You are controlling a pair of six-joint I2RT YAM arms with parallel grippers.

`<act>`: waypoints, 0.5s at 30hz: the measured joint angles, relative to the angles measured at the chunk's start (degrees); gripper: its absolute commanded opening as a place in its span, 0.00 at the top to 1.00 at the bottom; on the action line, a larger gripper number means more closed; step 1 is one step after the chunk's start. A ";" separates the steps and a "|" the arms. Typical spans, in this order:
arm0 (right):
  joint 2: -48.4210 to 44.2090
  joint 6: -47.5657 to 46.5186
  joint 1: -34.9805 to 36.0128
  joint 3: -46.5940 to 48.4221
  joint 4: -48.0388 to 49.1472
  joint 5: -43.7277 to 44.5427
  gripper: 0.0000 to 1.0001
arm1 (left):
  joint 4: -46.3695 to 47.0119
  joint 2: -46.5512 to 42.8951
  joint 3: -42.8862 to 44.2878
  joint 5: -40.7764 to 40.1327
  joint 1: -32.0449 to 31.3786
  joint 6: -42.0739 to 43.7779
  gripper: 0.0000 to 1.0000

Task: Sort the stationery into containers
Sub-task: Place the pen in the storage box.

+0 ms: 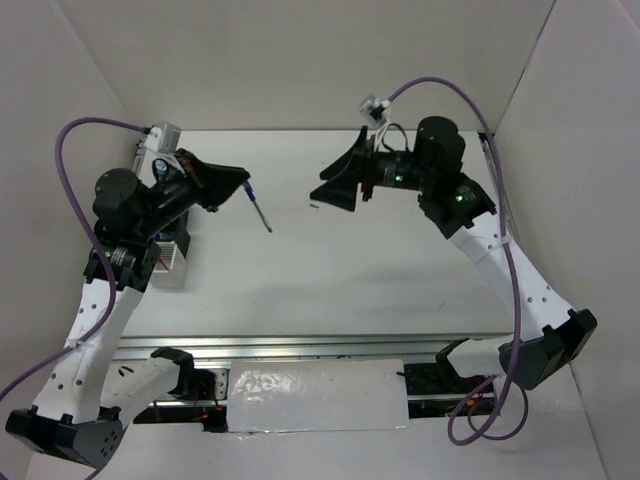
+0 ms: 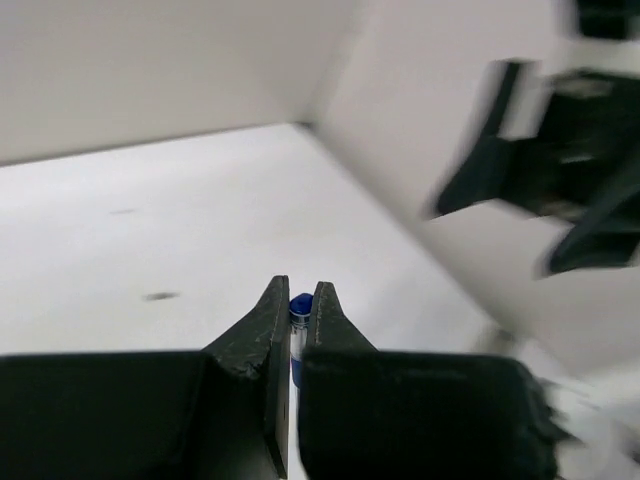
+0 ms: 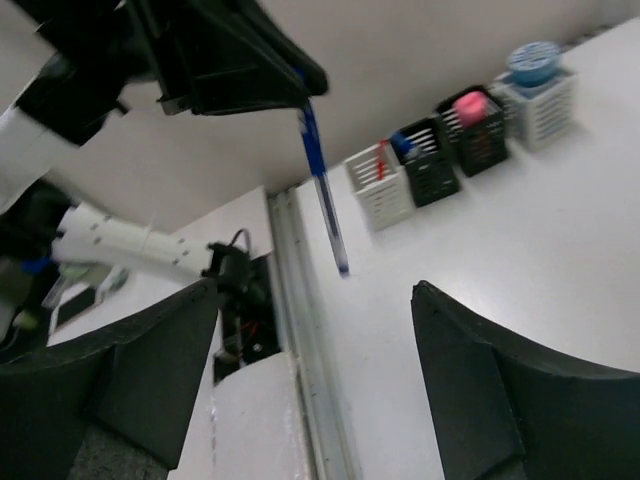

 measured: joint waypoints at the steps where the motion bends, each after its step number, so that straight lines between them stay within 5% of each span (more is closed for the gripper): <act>1: 0.24 0.07 -2.60 1.11 -0.90 -0.26 0.15 | -3.02 -0.72 0.37 -2.19 1.97 2.91 1.00; 10: -0.52 -4.22 -14.34 0.28 -6.91 -1.60 0.13 | -13.42 -5.42 -11.32 -16.59 28.74 26.62 1.00; 15: -1.81 -6.93 -15.17 -1.25 -8.41 -1.57 0.12 | -11.89 -1.64 -15.96 -17.81 36.26 32.54 1.00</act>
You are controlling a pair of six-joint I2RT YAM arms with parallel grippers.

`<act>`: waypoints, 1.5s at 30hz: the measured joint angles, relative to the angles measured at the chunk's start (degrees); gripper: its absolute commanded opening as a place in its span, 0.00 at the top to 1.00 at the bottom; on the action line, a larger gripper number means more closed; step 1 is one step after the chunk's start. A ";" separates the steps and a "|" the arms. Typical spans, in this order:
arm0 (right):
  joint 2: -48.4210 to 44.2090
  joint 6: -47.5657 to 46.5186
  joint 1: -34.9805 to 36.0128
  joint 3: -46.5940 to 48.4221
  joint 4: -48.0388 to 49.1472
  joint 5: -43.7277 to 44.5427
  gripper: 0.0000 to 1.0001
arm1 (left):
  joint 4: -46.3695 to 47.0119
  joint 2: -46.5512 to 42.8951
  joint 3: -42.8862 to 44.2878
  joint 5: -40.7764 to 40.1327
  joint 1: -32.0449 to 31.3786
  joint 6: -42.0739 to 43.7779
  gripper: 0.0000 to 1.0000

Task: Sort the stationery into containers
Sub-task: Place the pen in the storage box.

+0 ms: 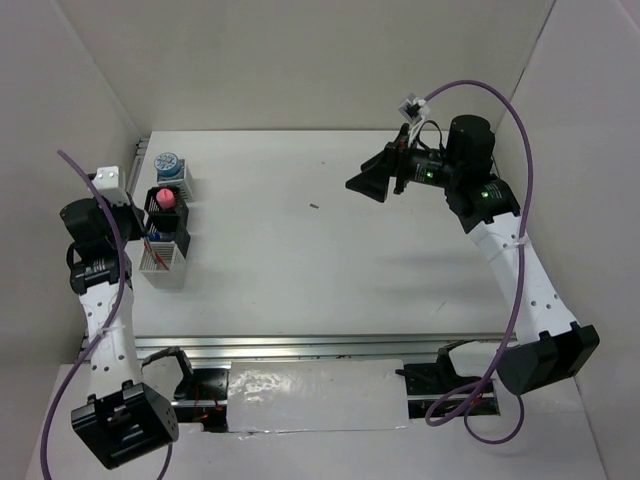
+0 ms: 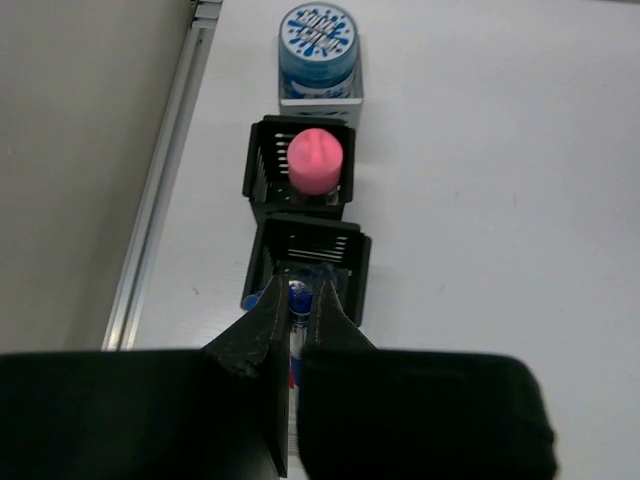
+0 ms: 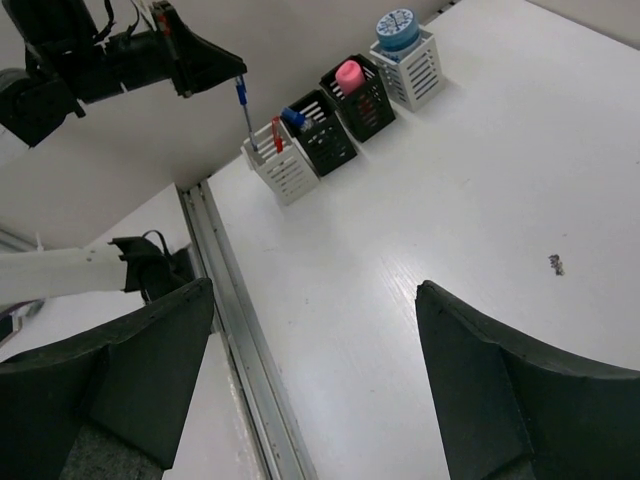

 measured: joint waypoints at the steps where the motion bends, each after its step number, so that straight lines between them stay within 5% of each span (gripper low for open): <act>1: -0.15 -0.46 0.00 -0.24 0.02 0.00 0.12 | 0.33 0.15 -0.72 0.44 0.85 0.90 1.00; 20: -1.22 -4.28 -0.37 -2.62 -0.81 -0.44 0.11 | 11.56 0.28 -6.27 9.55 6.29 -1.64 1.00; 25: -1.81 -5.40 -1.40 -3.65 -1.86 -1.29 0.10 | 12.07 1.44 -7.04 10.58 7.10 -3.72 0.89; 31: -1.86 -5.99 -2.25 -3.78 -2.36 -1.40 0.10 | 11.52 1.01 -10.12 12.50 8.24 -3.78 0.87; 45: -2.32 -5.90 -2.36 -5.40 -2.80 -1.31 0.07 | 6.67 -0.48 -12.09 13.73 8.24 -3.39 0.37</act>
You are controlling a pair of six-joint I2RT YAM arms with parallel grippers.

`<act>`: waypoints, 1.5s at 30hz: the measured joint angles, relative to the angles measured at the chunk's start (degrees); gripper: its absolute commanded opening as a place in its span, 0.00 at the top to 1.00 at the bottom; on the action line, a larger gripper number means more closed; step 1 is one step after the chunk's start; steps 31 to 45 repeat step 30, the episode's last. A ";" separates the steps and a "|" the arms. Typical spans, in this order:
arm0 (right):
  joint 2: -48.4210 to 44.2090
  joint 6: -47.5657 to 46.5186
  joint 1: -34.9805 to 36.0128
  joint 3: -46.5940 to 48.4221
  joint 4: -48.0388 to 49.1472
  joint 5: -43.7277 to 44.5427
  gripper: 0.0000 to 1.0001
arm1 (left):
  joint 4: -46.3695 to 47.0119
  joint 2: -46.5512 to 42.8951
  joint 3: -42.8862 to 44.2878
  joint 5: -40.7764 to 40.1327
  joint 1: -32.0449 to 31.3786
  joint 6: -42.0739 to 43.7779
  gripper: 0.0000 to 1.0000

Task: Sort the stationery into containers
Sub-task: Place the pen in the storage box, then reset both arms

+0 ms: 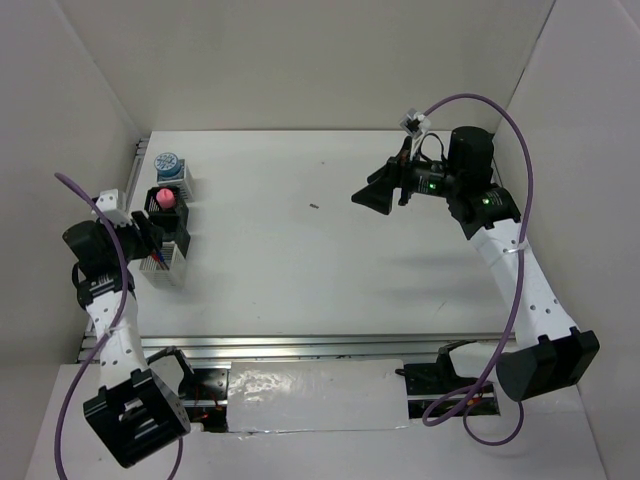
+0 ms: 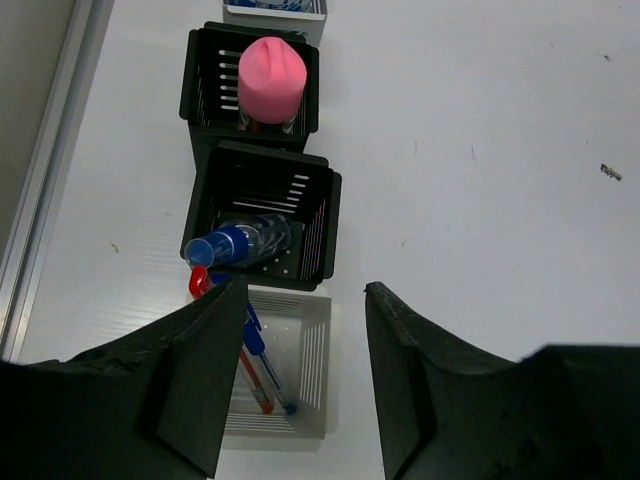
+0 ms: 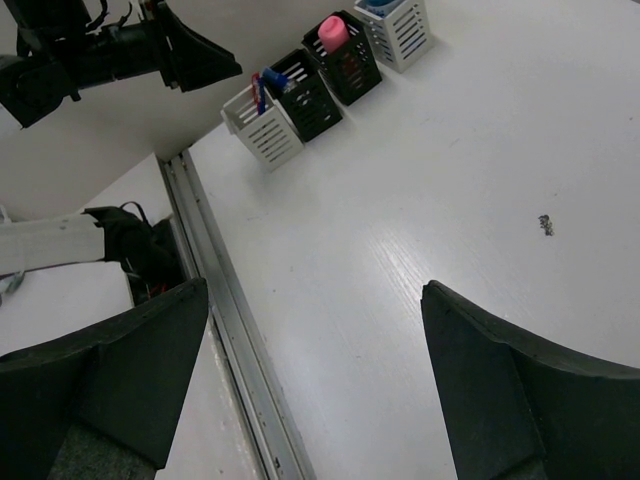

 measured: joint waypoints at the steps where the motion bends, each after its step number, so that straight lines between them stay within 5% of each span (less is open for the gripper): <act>1: 0.00 0.00 0.00 0.00 0.00 0.02 0.06 | -0.35 -0.04 0.13 -0.02 0.00 0.00 0.35; 6: -0.52 0.63 -0.68 -0.48 0.09 0.42 0.06 | -6.12 1.86 7.10 0.72 0.00 0.50 0.20; 9: -1.88 1.97 -2.99 -2.43 0.07 1.42 0.06 | -12.26 7.58 20.79 2.45 -1.11 2.93 0.01; 11: -2.16 2.40 -5.33 -2.91 -0.61 3.02 0.05 | -15.50 12.13 30.77 3.32 -4.20 5.29 0.01; 14: -1.73 2.51 -9.18 -2.75 -2.25 5.29 0.04 | -19.85 16.20 39.43 1.64 -15.21 9.66 0.01; 19: 1.99 0.98 -15.34 0.22 -7.69 10.69 0.03 | -26.84 22.25 42.99 -7.65 -43.71 15.02 0.01; 23: 3.54 -2.08 -17.77 0.74 -9.97 18.69 0.00 | -28.92 29.42 43.01 -15.74 -55.56 13.07 0.01; 30: 2.34 -6.91 -19.80 -4.98 -9.79 26.29 0.00 | -28.55 38.21 43.36 -18.67 -54.95 5.25 0.01; 45: 2.34 -6.91 -19.80 -4.98 -9.79 26.29 0.00 | -28.55 38.21 43.36 -18.67 -54.95 5.25 0.01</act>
